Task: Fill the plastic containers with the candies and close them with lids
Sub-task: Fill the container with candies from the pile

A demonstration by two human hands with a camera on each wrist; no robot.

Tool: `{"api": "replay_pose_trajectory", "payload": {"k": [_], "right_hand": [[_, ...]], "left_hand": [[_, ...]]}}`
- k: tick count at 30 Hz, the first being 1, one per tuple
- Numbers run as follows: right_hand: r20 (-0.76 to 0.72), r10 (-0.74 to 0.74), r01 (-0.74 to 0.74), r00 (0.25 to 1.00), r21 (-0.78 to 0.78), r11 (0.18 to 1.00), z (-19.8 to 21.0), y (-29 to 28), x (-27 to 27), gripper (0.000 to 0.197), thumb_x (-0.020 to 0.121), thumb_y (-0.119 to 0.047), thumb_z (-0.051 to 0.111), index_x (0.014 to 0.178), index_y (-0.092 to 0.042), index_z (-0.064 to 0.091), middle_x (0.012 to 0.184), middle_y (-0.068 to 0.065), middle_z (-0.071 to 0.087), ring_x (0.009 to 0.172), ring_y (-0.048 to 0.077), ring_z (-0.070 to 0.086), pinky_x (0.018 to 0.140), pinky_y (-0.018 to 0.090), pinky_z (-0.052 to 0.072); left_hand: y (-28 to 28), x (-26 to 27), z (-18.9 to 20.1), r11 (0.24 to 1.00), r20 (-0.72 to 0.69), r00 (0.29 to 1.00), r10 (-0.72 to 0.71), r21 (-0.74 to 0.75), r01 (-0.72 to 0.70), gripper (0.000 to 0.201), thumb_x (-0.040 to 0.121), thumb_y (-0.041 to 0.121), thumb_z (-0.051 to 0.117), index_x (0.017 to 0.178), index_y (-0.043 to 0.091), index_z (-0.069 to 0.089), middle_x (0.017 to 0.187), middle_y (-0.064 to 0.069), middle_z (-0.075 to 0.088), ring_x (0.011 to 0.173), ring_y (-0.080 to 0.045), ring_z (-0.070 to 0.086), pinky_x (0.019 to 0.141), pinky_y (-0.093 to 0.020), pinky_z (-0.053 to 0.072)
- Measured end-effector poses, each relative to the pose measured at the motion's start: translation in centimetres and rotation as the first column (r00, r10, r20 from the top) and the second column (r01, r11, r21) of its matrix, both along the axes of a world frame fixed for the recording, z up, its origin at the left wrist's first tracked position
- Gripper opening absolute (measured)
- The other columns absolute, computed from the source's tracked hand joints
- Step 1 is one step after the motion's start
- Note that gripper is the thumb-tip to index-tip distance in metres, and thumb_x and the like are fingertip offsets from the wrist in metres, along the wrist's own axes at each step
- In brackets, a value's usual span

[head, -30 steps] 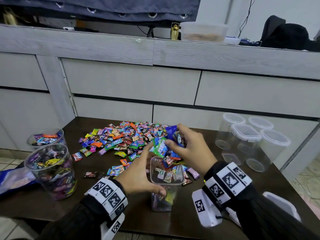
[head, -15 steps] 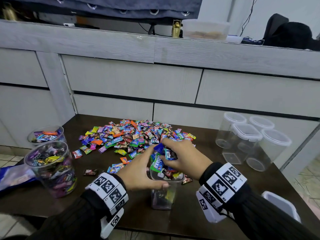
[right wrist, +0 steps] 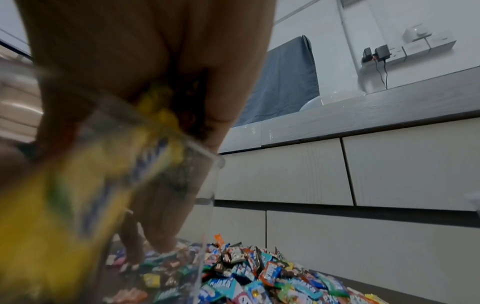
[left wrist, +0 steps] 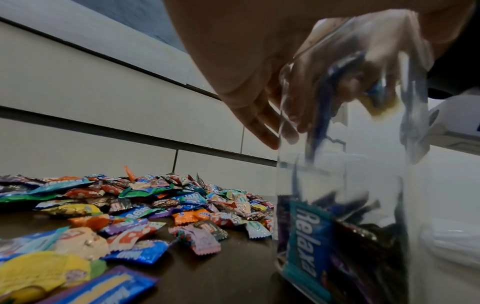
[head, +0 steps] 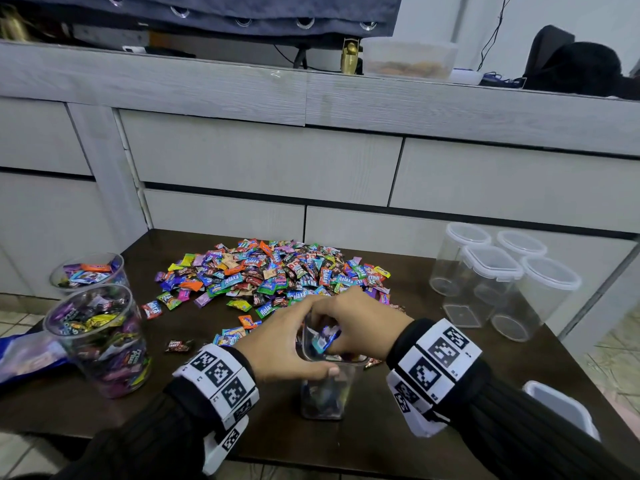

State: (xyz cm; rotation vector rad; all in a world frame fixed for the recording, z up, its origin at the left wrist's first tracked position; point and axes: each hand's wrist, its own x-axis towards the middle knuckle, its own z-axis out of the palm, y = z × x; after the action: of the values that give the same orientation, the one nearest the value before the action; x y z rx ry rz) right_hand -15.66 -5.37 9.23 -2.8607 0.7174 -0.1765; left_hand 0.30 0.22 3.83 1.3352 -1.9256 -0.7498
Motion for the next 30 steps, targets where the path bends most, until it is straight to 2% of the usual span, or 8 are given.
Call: {"api": "replay_pose_trajectory", "payload": {"k": [5,10,13,17,20,23,26,30], "right_hand": [[0.193,-0.004,-0.029,0.981,0.165,0.986,-0.8,-0.2,0.1,0.020,0.075,-0.016,0.078,0.086,-0.005,0.066,0.080,0.006,0.070,0.070,0.012,0.063,0.071,0.024,0.051],[0.406,-0.138,0.017,0.903,0.288,0.957,-1.6,-0.3,0.0,0.014,0.082,-0.020,0.074,0.082,-0.008,0.068,0.064,-0.007,0.063,0.056,-0.001,0.054,0.058,0.014,0.044],[0.568,-0.249,0.030,0.784,0.367,0.930,-1.4,-0.4,0.1,0.010,0.088,-0.018,0.067,0.079,-0.015,0.064,0.059,-0.003,0.062,0.051,0.003,0.056,0.053,0.018,0.044],[0.700,-0.313,-0.015,0.642,0.420,0.907,-0.5,-0.6,1.1,0.015,0.093,-0.017,0.059,0.078,-0.015,0.061,0.053,-0.007,0.058,0.049,0.003,0.052,0.052,0.014,0.039],[0.668,-0.272,-0.040,0.693,0.412,0.910,-0.7,-0.3,1.9,0.018,0.096,-0.018,0.055,0.080,-0.014,0.062,0.057,-0.008,0.059,0.052,0.000,0.052,0.055,0.011,0.038],[0.614,-0.235,-0.027,0.754,0.386,0.922,-1.5,-0.1,1.6,0.018,0.097,-0.019,0.053,0.082,-0.017,0.062,0.063,-0.008,0.058,0.059,0.004,0.054,0.059,0.020,0.044],[0.601,-0.254,-0.041,0.758,0.432,0.901,-1.9,0.2,1.2,0.023,0.098,-0.018,0.050,0.080,-0.026,0.060,0.065,-0.008,0.057,0.061,0.005,0.055,0.061,0.024,0.046],[0.615,-0.277,-0.099,0.738,0.504,0.858,-1.8,0.1,1.0,0.023,0.100,-0.018,0.046,0.086,-0.014,0.064,0.065,-0.007,0.058,0.061,0.008,0.055,0.059,0.021,0.044]], "left_hand": [[0.1,0.3,-0.2,1.000,-0.031,1.000,0.005,-0.002,-0.005,0.070,0.060,0.054,0.080,0.120,0.039,0.047,0.111,0.021,0.061,0.106,0.001,0.059,0.091,-0.031,0.050],[-0.1,0.6,-0.5,0.999,-0.050,0.999,-0.012,0.033,0.013,0.088,0.059,0.057,0.081,0.133,0.029,0.042,0.123,0.012,0.060,0.114,-0.005,0.059,0.097,-0.040,0.050],[-0.1,0.6,-0.6,0.999,-0.052,0.999,-0.014,0.035,0.016,0.098,0.057,0.054,0.082,0.139,0.034,0.033,0.131,0.009,0.058,0.120,-0.004,0.057,0.105,-0.036,0.046],[-0.1,0.5,-0.5,0.998,-0.100,0.995,-0.017,0.054,0.022,0.096,0.055,0.048,0.084,0.136,0.026,0.036,0.125,0.007,0.062,0.114,-0.002,0.061,0.101,-0.035,0.049],[-0.1,0.4,-0.3,0.999,-0.090,0.996,-0.027,0.025,0.030,0.085,0.057,0.049,0.083,0.127,0.040,0.035,0.126,0.009,0.060,0.114,0.001,0.059,0.099,-0.029,0.049],[-0.1,0.5,-0.4,0.999,-0.071,0.997,-0.036,0.025,0.038,0.083,0.059,0.052,0.081,0.126,0.047,0.032,0.127,0.015,0.058,0.116,0.005,0.056,0.100,-0.026,0.048],[-0.1,0.6,-0.5,1.000,-0.042,0.999,-0.029,0.006,0.029,0.083,0.058,0.057,0.079,0.126,0.050,0.032,0.125,0.019,0.058,0.115,0.007,0.056,0.099,-0.024,0.048],[-0.3,0.9,-0.9,1.000,-0.053,0.998,-0.028,0.006,0.029,0.081,0.057,0.054,0.082,0.124,0.047,0.037,0.121,0.016,0.062,0.112,0.003,0.060,0.098,-0.029,0.050]]}}
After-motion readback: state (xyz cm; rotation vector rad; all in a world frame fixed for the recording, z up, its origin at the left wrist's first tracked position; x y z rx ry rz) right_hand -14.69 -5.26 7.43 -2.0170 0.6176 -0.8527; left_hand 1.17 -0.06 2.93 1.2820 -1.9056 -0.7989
